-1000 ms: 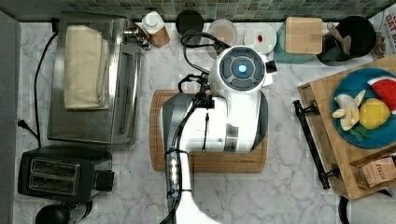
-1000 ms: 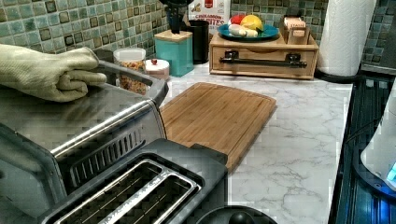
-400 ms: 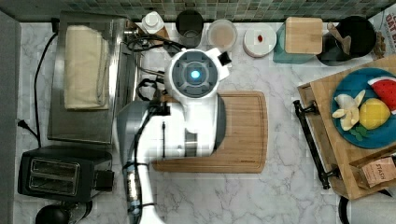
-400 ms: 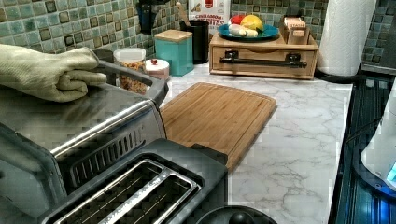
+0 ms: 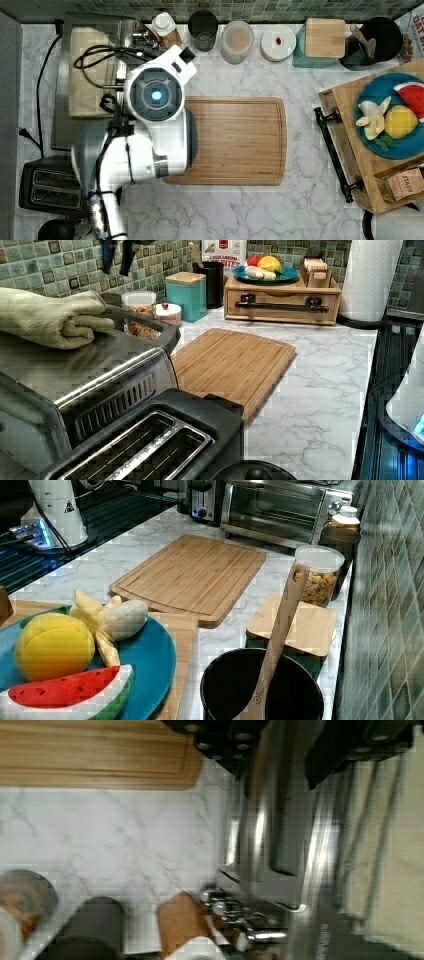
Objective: Pick up the towel.
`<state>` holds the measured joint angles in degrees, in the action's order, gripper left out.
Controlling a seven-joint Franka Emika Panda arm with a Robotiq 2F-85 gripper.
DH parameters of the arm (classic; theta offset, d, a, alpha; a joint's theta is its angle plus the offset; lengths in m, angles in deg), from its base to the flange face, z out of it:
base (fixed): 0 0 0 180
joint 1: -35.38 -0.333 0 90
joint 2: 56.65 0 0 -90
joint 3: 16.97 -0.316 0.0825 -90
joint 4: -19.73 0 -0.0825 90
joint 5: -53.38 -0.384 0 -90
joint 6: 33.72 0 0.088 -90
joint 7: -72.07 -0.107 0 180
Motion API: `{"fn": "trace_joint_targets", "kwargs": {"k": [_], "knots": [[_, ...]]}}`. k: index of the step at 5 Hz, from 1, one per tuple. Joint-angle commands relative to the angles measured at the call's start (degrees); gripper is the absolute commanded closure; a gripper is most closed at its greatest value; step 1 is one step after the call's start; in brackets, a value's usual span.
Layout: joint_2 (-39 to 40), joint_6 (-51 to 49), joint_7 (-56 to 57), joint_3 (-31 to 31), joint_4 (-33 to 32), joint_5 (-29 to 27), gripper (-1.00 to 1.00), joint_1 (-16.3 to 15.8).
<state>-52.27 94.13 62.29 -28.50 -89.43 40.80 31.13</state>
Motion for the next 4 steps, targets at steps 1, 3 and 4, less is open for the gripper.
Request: {"fn": "trace_joint_targets", "kwargs": {"k": [1,3,4], "knots": [[0.43,-1.24,11.77,1.0,7.54,-13.51,-1.0,-1.82],[2.55,0.14,19.21,3.87,8.08,-24.55,-1.0,-7.59],[5.41,-1.51,17.06,0.31,11.5,-21.96,-1.0,-6.24]]}}
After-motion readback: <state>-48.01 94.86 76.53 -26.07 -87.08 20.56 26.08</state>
